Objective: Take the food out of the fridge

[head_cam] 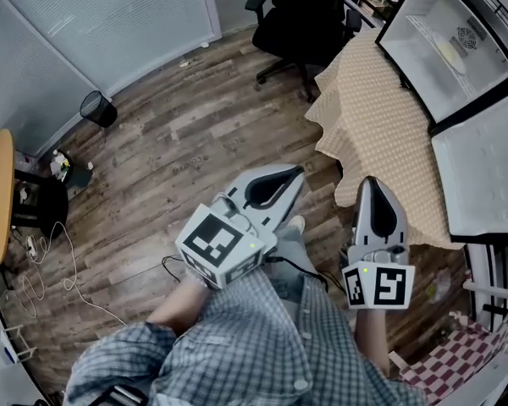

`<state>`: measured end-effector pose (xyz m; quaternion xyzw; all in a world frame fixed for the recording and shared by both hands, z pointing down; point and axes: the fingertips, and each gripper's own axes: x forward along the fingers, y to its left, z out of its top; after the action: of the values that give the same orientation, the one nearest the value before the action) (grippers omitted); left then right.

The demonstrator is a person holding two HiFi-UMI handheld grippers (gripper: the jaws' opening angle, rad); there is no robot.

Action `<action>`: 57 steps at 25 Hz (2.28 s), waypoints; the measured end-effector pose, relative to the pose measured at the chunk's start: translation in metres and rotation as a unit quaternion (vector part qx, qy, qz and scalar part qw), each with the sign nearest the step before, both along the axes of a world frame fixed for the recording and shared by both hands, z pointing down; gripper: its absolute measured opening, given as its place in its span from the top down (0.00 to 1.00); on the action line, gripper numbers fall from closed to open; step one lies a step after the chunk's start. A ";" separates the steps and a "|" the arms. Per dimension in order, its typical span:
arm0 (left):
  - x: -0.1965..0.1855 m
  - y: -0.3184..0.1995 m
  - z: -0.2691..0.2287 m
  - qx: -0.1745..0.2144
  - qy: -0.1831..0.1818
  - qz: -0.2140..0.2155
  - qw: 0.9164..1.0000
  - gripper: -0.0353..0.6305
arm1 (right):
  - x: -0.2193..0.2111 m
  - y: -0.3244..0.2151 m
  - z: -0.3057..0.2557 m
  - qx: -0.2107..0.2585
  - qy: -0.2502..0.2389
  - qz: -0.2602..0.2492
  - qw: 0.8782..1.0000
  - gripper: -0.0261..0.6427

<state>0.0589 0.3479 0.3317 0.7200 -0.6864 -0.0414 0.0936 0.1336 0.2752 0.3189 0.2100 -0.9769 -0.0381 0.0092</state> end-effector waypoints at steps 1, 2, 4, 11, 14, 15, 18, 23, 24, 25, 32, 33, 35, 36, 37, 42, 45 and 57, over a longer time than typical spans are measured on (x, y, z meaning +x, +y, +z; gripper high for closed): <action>-0.005 -0.010 -0.002 0.001 0.000 -0.004 1.000 0.94 | -0.005 -0.010 -0.001 -0.001 0.000 -0.001 1.000 0.94; -0.011 -0.019 -0.004 0.000 0.000 -0.008 1.000 0.94 | -0.010 -0.021 -0.002 -0.003 0.001 -0.001 1.000 0.95; -0.019 -0.037 -0.007 0.000 -0.004 -0.015 1.000 0.94 | -0.016 -0.040 -0.003 -0.006 0.004 -0.003 1.000 0.95; -0.042 -0.097 -0.020 0.003 -0.020 -0.021 1.000 0.94 | -0.036 -0.106 -0.014 -0.006 -0.001 -0.005 1.000 0.95; -0.049 -0.123 -0.019 0.008 -0.015 -0.021 1.000 0.94 | -0.041 -0.134 -0.015 0.000 0.002 0.005 1.000 0.95; -0.051 -0.131 -0.019 0.011 -0.013 -0.022 1.000 0.94 | -0.042 -0.144 -0.014 0.000 0.002 0.009 1.000 0.95; -0.053 -0.155 -0.023 0.019 -0.007 -0.019 1.000 0.94 | -0.042 -0.170 -0.017 -0.005 0.001 0.015 1.000 0.95; -0.056 -0.192 -0.027 0.026 -0.013 -0.012 1.000 0.94 | -0.044 -0.204 -0.021 0.008 -0.001 0.020 1.000 0.94; -0.055 -0.198 -0.028 0.027 -0.014 -0.009 0.999 0.94 | -0.044 -0.209 -0.021 0.009 -0.002 0.021 1.000 0.95; -0.054 -0.203 -0.029 0.028 -0.016 -0.007 0.999 0.94 | -0.044 -0.213 -0.021 0.010 -0.003 0.022 1.000 0.94; -0.046 -0.235 -0.028 0.019 -0.026 0.018 0.999 0.94 | -0.038 -0.240 -0.020 0.003 -0.010 0.038 0.999 0.94; -0.045 -0.239 -0.028 0.017 -0.026 0.023 0.999 0.94 | -0.037 -0.243 -0.019 0.002 -0.009 0.044 0.999 0.95; -0.045 -0.247 -0.028 0.012 -0.025 0.034 0.999 0.94 | -0.035 -0.250 -0.016 -0.003 -0.008 0.057 0.998 0.95; -0.046 -0.252 -0.028 0.010 -0.025 0.040 0.999 0.94 | -0.035 -0.253 -0.014 -0.006 -0.008 0.064 0.998 0.94; -0.046 -0.258 -0.027 0.008 -0.025 0.047 0.999 0.94 | -0.034 -0.257 -0.013 -0.008 -0.007 0.071 0.997 0.94; -0.051 -0.296 -0.023 0.009 -0.029 0.086 0.996 0.94 | -0.033 -0.290 -0.006 -0.017 -0.008 0.112 0.993 0.94; -0.055 -0.321 -0.020 0.005 -0.025 0.124 0.992 0.94 | -0.030 -0.316 -0.005 -0.031 -0.013 0.150 0.988 0.95; -0.097 -0.426 -0.027 -0.013 -0.032 0.228 0.973 0.94 | -0.050 -0.396 -0.010 -0.025 0.014 0.275 0.961 0.95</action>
<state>-0.0379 -0.0783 0.3047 0.8574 -0.5070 0.0132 0.0875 0.0838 -0.1211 0.3086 0.4693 -0.8821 -0.0127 0.0382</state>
